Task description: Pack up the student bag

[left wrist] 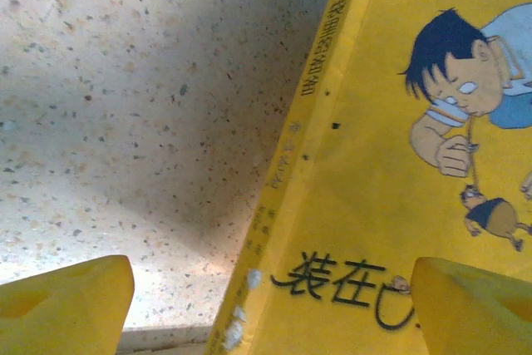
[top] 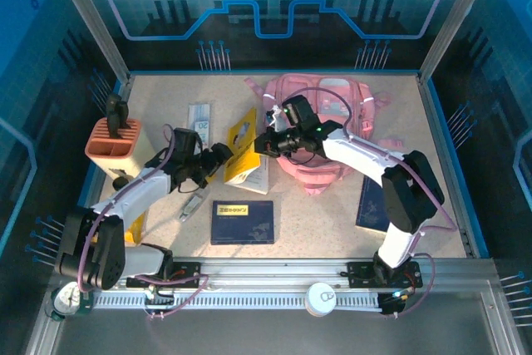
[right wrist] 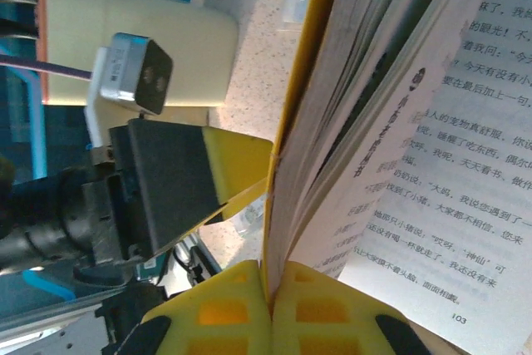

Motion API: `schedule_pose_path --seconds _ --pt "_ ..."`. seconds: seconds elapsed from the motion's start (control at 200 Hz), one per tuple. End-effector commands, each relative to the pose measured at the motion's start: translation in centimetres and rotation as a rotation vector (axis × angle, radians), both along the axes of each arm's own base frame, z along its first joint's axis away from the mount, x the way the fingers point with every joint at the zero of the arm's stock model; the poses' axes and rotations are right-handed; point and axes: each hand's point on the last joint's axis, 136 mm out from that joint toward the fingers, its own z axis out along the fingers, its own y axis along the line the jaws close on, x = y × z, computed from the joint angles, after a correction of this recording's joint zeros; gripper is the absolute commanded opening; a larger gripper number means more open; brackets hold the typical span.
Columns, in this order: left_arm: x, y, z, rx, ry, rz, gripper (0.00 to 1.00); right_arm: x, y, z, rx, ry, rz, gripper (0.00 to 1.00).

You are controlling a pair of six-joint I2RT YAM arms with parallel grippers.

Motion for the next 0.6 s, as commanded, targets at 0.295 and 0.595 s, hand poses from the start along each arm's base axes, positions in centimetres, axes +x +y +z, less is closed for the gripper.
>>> schedule_pose_path --seconds 0.295,0.595 --pt "0.7 -1.8 1.9 -0.244 -0.112 0.046 0.92 -1.8 -0.2 5.2 0.162 -0.071 0.092 0.0" --pt "1.2 -2.5 4.9 -0.397 -0.195 0.09 0.88 -2.7 -0.5 5.9 0.256 -0.031 0.094 0.0"
